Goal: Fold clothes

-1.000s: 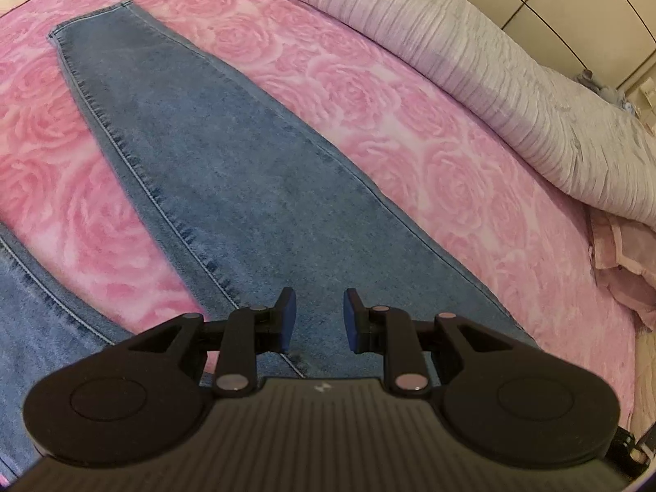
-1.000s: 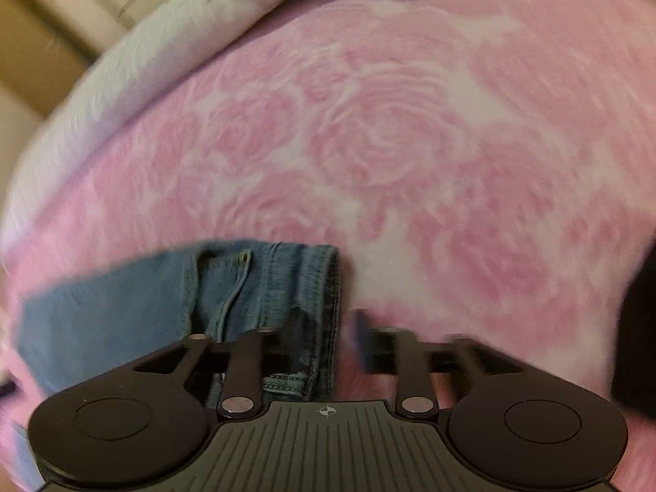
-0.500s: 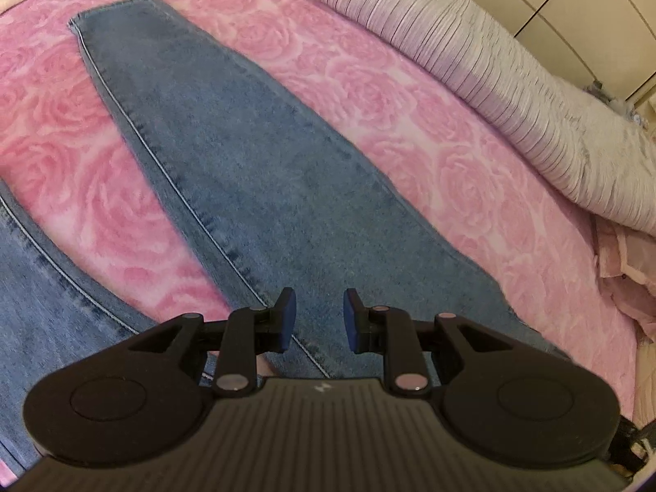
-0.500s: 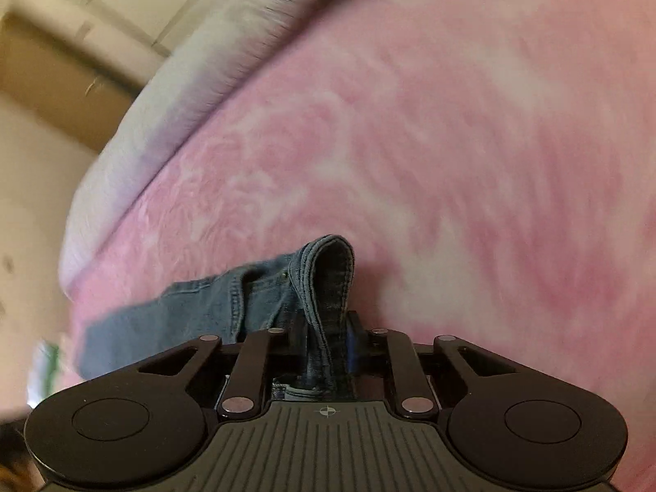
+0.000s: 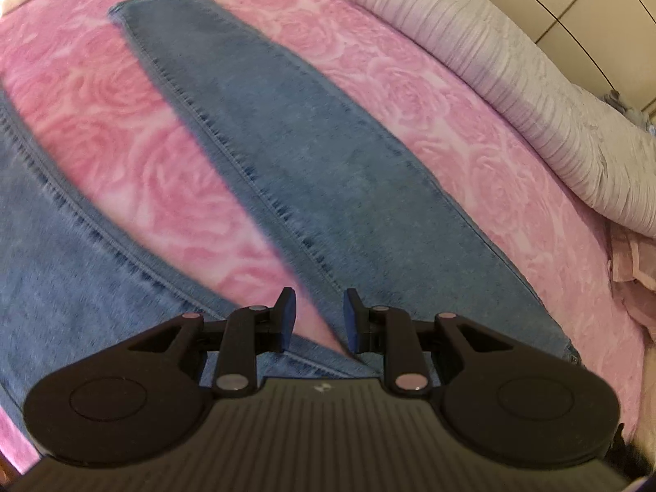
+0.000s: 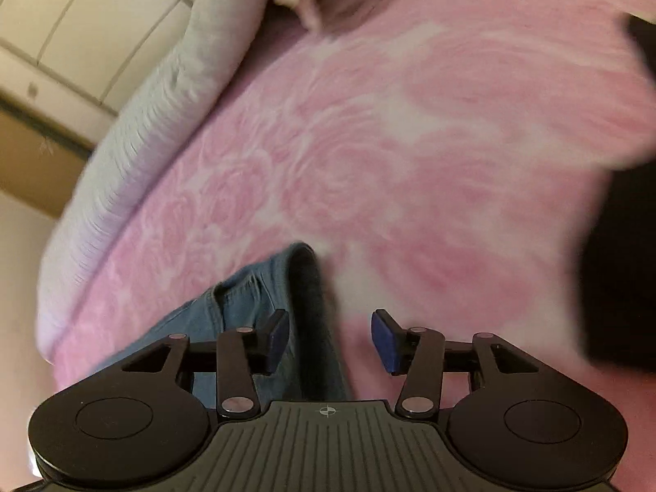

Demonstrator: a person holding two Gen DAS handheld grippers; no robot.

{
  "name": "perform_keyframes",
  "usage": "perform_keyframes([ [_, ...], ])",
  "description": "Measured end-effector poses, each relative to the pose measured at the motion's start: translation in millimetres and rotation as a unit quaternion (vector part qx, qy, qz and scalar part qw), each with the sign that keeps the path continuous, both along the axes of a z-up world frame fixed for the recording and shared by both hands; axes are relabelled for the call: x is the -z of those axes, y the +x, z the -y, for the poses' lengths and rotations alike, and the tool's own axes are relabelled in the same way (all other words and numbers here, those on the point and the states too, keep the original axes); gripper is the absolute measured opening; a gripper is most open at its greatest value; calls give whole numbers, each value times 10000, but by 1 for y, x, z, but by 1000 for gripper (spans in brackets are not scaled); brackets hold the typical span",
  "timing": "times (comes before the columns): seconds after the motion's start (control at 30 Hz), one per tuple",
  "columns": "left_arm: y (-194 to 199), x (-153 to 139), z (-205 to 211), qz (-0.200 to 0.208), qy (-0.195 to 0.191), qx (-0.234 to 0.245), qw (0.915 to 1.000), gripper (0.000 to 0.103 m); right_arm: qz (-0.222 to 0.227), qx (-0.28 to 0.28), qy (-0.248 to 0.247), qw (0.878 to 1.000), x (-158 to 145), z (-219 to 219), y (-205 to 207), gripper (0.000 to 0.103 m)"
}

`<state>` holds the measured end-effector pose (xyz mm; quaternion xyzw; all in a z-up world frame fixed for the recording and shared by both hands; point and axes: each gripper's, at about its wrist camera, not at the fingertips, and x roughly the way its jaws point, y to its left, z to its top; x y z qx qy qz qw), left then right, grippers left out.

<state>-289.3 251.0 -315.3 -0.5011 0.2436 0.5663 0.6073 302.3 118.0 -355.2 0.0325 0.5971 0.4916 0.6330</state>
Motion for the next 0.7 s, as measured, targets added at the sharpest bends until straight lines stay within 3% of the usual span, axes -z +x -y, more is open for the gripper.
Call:
perform_keyframes([
  [0.1, -4, 3, 1, 94, -41, 79, 9999, 19, -485, 100, -83, 9987, -6, 73, -7, 49],
  [0.2, -6, 7, 0, 183, -51, 250, 9995, 19, -937, 163, -531, 9941, 4, 142, -31, 49],
  [0.33, -10, 11, 3, 317, -85, 394, 9987, 19, -1756, 965, -727, 9770, 28, 200, -70, 52],
  [0.47, -23, 10, 7, 388, -68, 526, 9978, 19, -2168, 2137, -210, 9523, 47, 212, -103, 53],
  [0.5, -28, 11, 7, 396, -68, 523, 9978, 19, -2189, 2528, -91, 9424, 50, 212, -110, 34],
  [0.57, -41, 9, 9, 460, -53, 477, 9978, 19, -1728, 2787, -398, 9439, 40, 202, -119, 17],
  [0.6, -48, 7, 10, 485, -25, 461, 9978, 19, -1140, 2671, -401, 9561, 23, 197, -126, 12],
  [0.63, -56, 4, 11, 480, 24, 463, 9978, 19, -455, 2361, -280, 9703, -3, 193, -136, 11],
  [0.7, -75, 2, 15, 405, 81, 447, 9981, 19, 450, 1915, -222, 9802, -33, 190, -151, 10],
])
